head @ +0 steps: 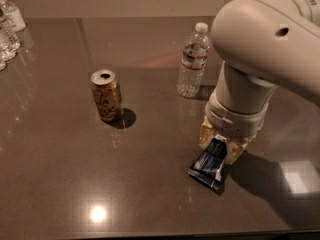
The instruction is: Pick rxbar blueberry
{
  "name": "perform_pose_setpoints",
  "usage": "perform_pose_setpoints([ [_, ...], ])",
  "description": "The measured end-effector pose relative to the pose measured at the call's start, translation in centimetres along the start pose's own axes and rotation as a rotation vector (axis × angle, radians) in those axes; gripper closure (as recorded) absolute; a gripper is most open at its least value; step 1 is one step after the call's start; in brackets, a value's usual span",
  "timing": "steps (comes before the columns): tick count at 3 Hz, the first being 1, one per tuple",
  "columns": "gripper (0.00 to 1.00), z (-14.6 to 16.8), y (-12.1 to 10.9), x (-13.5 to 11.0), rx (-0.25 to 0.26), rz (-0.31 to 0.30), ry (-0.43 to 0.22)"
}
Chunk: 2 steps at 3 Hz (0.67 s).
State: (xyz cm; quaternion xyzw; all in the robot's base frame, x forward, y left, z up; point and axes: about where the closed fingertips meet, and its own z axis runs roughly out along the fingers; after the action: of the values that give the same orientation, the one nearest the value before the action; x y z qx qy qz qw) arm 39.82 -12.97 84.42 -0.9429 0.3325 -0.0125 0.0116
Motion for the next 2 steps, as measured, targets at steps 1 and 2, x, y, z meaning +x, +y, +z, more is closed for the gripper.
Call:
perform_pose_setpoints([
  [1,1.0,-2.2,-0.8,0.1,0.027,0.015,-0.007],
  [2,1.0,-6.0,-2.3,-0.2,0.084,0.004,-0.017],
])
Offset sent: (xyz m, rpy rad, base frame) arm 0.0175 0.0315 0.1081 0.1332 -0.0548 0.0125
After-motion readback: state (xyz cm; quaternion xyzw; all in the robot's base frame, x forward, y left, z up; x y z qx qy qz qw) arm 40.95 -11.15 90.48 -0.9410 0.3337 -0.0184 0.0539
